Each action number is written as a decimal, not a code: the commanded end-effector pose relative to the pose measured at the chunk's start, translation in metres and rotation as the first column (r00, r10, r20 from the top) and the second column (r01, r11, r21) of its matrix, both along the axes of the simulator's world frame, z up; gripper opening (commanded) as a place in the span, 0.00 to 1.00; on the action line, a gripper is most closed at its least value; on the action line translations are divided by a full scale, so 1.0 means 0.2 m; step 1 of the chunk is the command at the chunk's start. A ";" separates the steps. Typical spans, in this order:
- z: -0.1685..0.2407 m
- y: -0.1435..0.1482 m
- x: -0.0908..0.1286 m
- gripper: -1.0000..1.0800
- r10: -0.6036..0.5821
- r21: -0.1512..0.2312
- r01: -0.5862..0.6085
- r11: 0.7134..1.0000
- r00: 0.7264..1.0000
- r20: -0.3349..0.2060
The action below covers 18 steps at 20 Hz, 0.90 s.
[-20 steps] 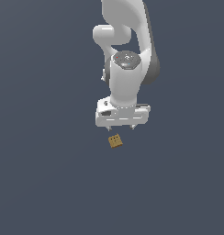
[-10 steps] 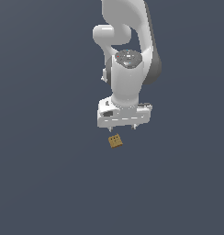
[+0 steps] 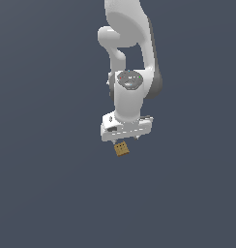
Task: Pick up the object and move it to a goal position.
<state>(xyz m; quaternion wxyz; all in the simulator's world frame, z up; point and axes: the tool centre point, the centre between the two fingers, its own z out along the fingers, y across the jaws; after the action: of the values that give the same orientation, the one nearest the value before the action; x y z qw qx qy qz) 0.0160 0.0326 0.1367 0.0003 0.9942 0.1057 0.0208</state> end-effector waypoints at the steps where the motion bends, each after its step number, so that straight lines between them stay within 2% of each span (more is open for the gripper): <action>1: -0.11 -0.02 -0.03 0.96 0.043 -0.004 -0.043 0.999 0.999 -0.012; 9: -0.34 -0.07 -0.11 0.96 0.141 -0.005 -0.141 0.990 0.989 -0.037; 18: -0.39 -0.08 -0.12 0.96 0.153 -0.004 -0.154 0.988 0.987 -0.042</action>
<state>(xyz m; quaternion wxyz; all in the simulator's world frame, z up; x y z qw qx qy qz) -0.0084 0.0170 0.0608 0.0001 0.9833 0.1819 0.0000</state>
